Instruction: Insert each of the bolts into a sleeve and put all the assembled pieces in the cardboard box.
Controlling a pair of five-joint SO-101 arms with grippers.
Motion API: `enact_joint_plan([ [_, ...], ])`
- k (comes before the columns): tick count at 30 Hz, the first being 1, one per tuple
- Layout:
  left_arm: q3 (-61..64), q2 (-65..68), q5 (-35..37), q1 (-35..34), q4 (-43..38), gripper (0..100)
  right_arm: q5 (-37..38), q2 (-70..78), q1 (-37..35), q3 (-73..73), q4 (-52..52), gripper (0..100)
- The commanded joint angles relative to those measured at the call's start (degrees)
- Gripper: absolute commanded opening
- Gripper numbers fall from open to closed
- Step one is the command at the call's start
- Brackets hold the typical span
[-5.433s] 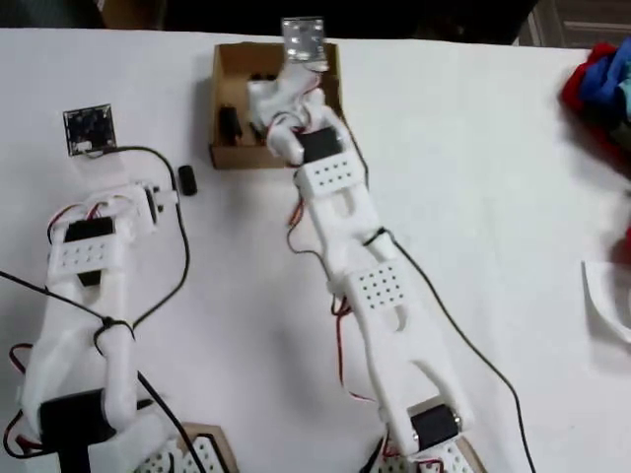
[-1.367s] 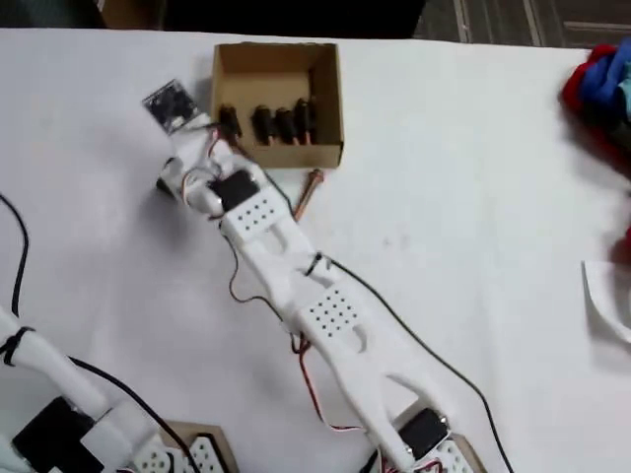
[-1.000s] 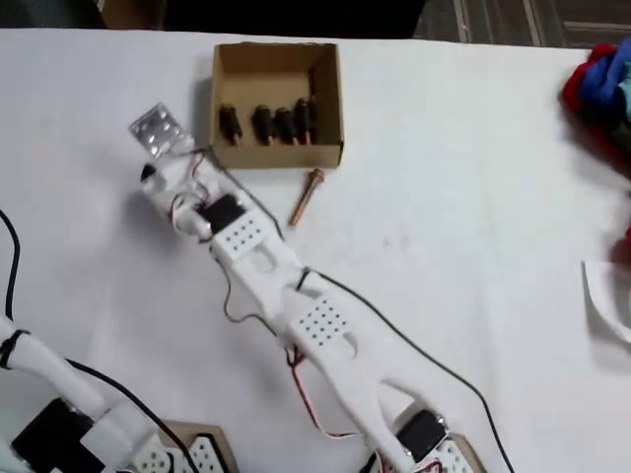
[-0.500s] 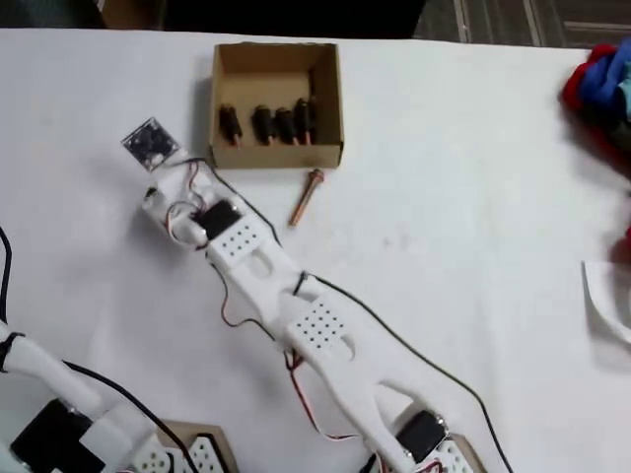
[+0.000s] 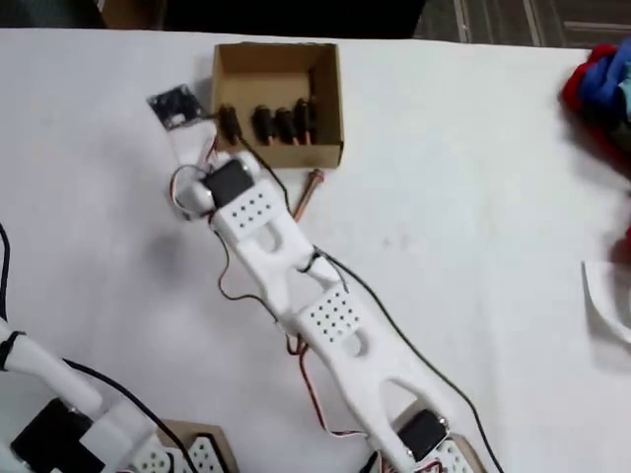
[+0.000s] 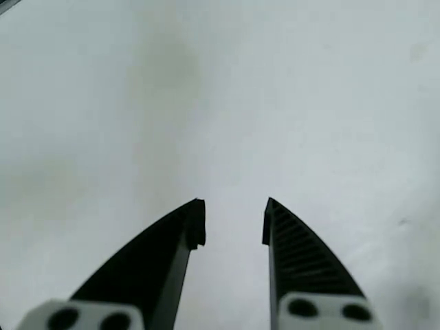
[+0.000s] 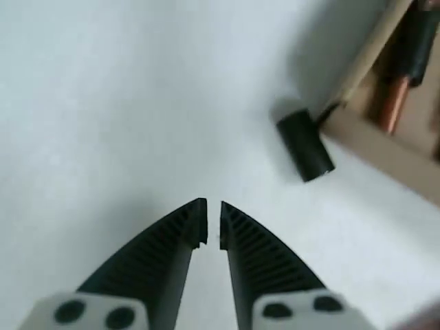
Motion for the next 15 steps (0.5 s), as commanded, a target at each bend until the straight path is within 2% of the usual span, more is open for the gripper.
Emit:
enact_joint_plan([
  [1,-1.89,-0.70,0.35,2.11,-1.14,16,-0.44,-5.41,1.27,-0.53,-5.93,2.8],
  [8,-1.80,-0.70,0.44,2.81,-1.14,16,-0.09,3.03,4.53,3.78,-33.54,2.7],
  [15,-1.80,-0.79,0.44,2.46,-0.70,16,0.00,11.82,4.53,3.78,-41.27,2.7],
])
